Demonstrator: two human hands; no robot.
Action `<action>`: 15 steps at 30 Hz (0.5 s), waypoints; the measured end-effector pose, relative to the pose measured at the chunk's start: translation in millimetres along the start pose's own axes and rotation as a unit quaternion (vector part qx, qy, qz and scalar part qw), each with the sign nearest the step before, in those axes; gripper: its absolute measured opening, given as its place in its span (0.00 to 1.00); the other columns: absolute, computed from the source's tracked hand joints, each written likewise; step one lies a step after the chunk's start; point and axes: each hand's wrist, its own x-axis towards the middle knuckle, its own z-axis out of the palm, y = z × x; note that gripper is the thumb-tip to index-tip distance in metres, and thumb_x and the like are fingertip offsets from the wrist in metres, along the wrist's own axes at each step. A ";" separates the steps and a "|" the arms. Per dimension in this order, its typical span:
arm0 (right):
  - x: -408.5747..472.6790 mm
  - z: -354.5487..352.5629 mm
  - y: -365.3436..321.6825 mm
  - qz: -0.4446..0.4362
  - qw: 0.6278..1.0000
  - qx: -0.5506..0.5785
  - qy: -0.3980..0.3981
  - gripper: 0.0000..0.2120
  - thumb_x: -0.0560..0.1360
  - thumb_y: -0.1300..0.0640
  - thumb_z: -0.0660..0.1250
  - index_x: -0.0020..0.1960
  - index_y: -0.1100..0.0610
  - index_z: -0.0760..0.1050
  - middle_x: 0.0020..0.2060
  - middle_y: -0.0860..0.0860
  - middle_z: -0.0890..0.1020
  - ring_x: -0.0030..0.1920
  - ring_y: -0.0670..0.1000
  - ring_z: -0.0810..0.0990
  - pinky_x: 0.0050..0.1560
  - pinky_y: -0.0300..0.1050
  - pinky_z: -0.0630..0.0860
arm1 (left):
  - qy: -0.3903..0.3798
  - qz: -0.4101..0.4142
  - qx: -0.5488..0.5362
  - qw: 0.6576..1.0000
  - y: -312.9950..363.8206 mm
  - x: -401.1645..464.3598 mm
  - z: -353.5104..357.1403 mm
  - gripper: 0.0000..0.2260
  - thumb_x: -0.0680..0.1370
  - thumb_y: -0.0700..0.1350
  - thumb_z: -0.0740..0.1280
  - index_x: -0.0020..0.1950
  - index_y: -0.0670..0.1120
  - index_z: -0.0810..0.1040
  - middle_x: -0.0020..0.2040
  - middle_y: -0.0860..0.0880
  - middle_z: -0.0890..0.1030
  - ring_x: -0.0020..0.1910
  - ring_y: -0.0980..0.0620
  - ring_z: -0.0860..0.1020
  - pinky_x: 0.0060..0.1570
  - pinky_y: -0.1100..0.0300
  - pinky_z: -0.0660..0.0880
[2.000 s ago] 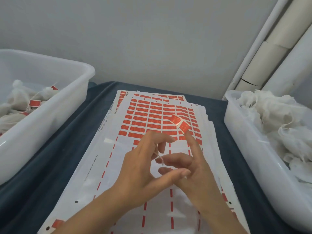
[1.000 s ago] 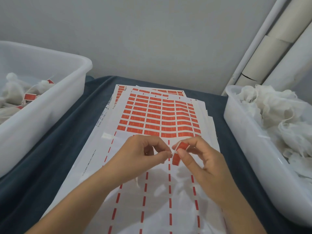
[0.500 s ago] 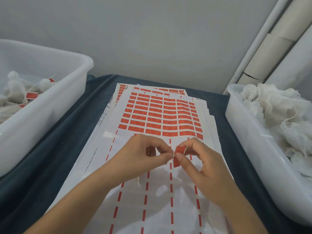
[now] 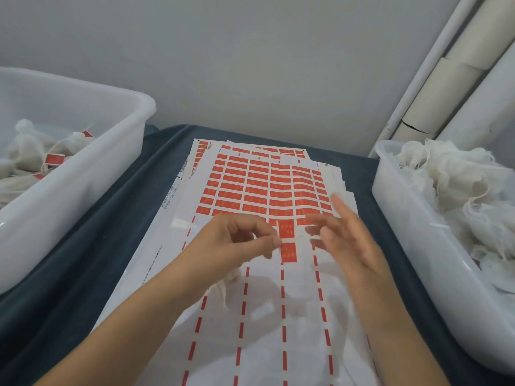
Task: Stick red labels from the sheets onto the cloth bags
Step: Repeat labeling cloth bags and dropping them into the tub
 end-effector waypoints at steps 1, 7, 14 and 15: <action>-0.3 0.2 -0.6 0.013 1.000 0.025 -0.013 0.18 0.68 0.41 0.62 0.57 0.38 0.71 0.48 0.27 0.77 0.51 0.31 0.76 0.39 0.21 0.71 | -0.003 -0.003 -0.007 1.000 1.5 -0.2 0.6 0.05 0.69 0.49 0.71 0.38 0.49 0.83 0.34 0.59 0.82 0.33 0.64 0.78 0.31 0.72 0.69; -4.4 5.1 1.3 0.038 0.997 0.056 -0.042 0.11 0.65 0.46 0.65 0.46 0.46 0.78 0.40 0.34 0.82 0.43 0.39 0.82 0.36 0.24 0.73 | -0.001 -0.009 -0.020 1.000 1.3 -0.9 2.8 0.04 0.71 0.47 0.70 0.39 0.47 0.82 0.34 0.61 0.81 0.33 0.67 0.77 0.35 0.68 0.68; -3.2 3.4 4.9 0.018 0.998 0.053 -0.012 0.09 0.63 0.47 0.67 0.42 0.49 0.78 0.38 0.37 0.83 0.41 0.42 0.82 0.36 0.25 0.73 | -0.001 -0.008 -0.020 1.000 0.1 -1.1 3.2 0.04 0.71 0.47 0.71 0.37 0.48 0.82 0.35 0.61 0.81 0.35 0.67 0.77 0.37 0.65 0.68; -3.1 3.5 4.8 0.017 0.998 0.055 -0.009 0.09 0.63 0.47 0.67 0.42 0.49 0.78 0.38 0.38 0.83 0.41 0.42 0.82 0.36 0.25 0.73 | -0.001 -0.007 -0.022 1.000 0.3 -1.1 3.2 0.04 0.70 0.47 0.71 0.37 0.48 0.82 0.35 0.61 0.81 0.36 0.67 0.77 0.38 0.64 0.68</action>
